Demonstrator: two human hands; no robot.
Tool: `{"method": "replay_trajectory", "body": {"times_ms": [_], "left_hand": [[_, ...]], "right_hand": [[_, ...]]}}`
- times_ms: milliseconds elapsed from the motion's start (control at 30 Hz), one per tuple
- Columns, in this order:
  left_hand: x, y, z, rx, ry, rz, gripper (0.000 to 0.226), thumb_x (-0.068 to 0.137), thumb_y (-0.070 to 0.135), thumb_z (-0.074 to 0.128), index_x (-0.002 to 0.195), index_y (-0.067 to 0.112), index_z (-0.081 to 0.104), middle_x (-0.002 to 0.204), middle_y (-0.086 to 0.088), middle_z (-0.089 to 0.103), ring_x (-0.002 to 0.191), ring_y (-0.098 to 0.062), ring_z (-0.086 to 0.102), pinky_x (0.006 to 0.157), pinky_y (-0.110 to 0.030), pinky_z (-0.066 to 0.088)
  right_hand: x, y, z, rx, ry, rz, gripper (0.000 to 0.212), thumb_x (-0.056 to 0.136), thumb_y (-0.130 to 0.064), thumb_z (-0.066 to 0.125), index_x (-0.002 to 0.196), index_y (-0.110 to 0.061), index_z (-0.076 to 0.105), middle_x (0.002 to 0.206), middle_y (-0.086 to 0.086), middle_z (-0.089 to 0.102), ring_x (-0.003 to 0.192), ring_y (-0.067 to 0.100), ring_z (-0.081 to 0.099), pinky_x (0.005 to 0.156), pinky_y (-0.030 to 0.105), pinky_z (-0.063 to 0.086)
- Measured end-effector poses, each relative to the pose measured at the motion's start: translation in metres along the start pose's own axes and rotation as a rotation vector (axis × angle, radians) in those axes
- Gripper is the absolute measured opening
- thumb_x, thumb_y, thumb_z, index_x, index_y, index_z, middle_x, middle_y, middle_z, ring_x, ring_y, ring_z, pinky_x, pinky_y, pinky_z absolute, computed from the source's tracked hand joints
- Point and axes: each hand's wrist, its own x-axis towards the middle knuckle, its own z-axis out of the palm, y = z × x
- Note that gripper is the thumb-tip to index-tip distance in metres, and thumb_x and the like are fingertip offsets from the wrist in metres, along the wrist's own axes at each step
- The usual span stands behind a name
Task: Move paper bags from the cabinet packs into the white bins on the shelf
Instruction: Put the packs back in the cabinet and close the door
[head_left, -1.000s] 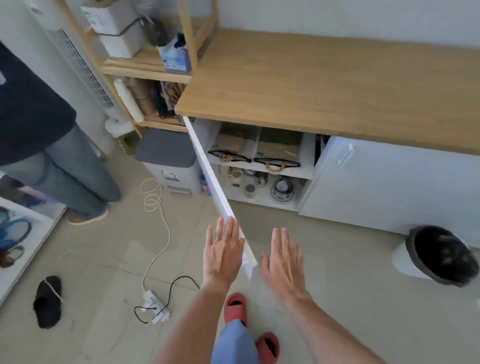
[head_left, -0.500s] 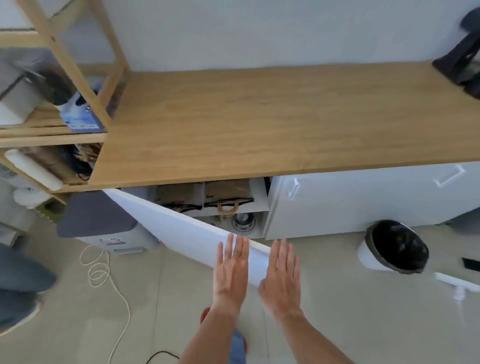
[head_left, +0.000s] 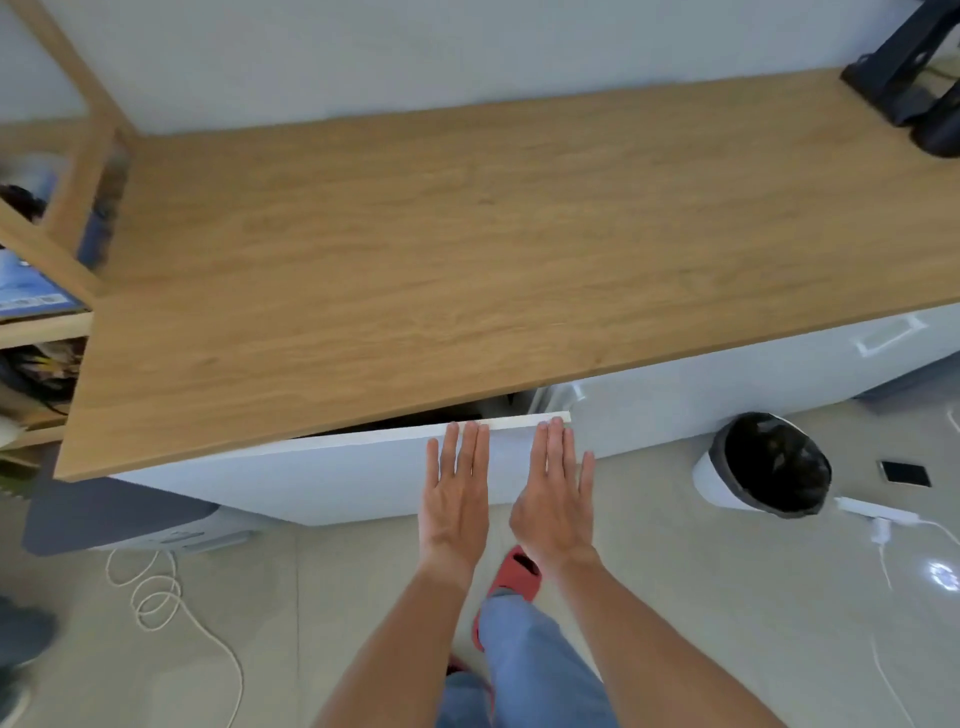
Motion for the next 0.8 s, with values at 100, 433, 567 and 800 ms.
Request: {"method": "replay_trajectory", "body": {"times_ms": [100, 433, 567, 800], "left_hand": [[0.006, -0.016, 0.017, 0.033, 0.035, 0.019, 0.079, 0.078, -0.005, 0.006, 0.145, 0.005, -0.033, 0.154, -0.013, -0.037, 0.144, -0.033, -0.029, 0.115, -0.050, -0.021], [0.059, -0.062, -0.013, -0.254, 0.229, -0.173, 0.060, 0.097, 0.027, 0.033, 0.152, 0.002, 0.027, 0.160, -0.016, 0.023, 0.149, -0.029, 0.021, 0.119, -0.049, 0.019], [0.087, -0.088, -0.020, -0.298, 0.222, -0.365, 0.061, 0.098, 0.034, 0.026, 0.150, 0.003, 0.034, 0.157, -0.015, 0.032, 0.147, -0.029, 0.027, 0.118, -0.048, 0.021], [0.090, -0.094, -0.023, -0.230, 0.195, -0.351, 0.061, 0.096, 0.036, 0.032, 0.149, 0.007, 0.037, 0.156, -0.011, 0.035, 0.144, -0.029, 0.032, 0.116, -0.047, 0.025]], "right_hand": [[0.005, -0.004, -0.001, 0.013, -0.042, -0.038, 0.098, 0.063, -0.006, 0.068, 0.153, 0.002, 0.030, 0.162, 0.017, 0.024, 0.149, 0.032, 0.027, 0.117, 0.052, 0.010], [0.046, -0.013, 0.006, 0.051, -0.093, -0.158, 0.095, 0.061, -0.005, 0.072, 0.148, 0.006, 0.037, 0.157, 0.021, 0.033, 0.147, 0.031, 0.029, 0.117, 0.047, 0.016], [0.051, -0.012, 0.011, 0.057, -0.104, -0.166, 0.100, 0.060, -0.010, 0.073, 0.150, 0.004, 0.033, 0.158, 0.021, 0.032, 0.149, 0.031, 0.025, 0.119, 0.048, 0.011], [0.064, -0.004, 0.009, 0.032, -0.012, -0.301, 0.074, 0.074, -0.019, 0.062, 0.145, -0.002, 0.045, 0.144, 0.023, 0.050, 0.135, 0.037, 0.041, 0.112, 0.050, 0.023]]}}
